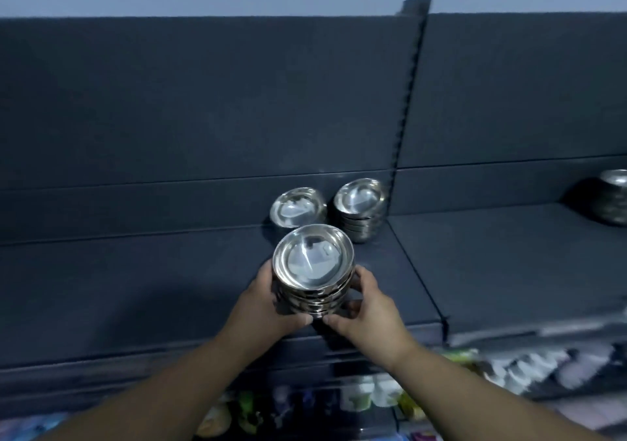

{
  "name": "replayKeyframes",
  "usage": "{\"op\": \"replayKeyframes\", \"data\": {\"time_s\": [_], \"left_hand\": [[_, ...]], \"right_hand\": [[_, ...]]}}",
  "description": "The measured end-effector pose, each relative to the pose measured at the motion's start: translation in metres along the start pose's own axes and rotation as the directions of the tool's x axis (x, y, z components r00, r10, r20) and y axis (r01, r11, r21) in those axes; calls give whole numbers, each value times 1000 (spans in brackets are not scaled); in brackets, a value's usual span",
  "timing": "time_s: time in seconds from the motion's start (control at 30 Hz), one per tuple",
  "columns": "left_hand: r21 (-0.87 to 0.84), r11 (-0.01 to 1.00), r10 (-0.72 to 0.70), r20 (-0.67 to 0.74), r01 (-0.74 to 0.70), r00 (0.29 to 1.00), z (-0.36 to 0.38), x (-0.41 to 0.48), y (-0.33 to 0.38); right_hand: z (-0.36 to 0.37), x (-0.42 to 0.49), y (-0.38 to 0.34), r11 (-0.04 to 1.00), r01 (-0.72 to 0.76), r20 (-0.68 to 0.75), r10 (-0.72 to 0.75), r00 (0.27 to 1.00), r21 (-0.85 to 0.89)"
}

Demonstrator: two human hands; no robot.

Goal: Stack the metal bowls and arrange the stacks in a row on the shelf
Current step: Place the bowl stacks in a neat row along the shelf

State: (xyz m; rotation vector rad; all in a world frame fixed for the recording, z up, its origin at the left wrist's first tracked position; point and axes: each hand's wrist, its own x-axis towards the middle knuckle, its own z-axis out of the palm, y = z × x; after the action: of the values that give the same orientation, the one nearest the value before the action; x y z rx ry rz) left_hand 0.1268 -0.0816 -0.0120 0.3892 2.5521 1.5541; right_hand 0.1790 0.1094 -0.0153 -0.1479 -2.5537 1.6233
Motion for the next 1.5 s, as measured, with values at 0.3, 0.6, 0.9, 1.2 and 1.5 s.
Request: {"op": "replayKeyframes", "data": {"time_s": [0.3,0.6,0.9,1.2,1.5], "left_hand": [[-127,981,180,343,-144,922,215,-68,114],[-90,965,249,609,-246,754,398,-95,190],[-166,947,308,703,-273,641,531,-32,239],[-217,952,307,651,-218,694,623,112,311],[-227,967,219,497,-118,840,690,185,332]], "right_hand": [[-208,-165,75,976,-167,-265,126,956,-138],[-340,-280,152,922,-387,-541,311,781,-30],[-443,-257,214,892,-444,-624,394,675,83],[-577,-126,255,906,-420,-601,370,708,63],[-670,-28,310,940,-340,-464,313,829,27]]}}
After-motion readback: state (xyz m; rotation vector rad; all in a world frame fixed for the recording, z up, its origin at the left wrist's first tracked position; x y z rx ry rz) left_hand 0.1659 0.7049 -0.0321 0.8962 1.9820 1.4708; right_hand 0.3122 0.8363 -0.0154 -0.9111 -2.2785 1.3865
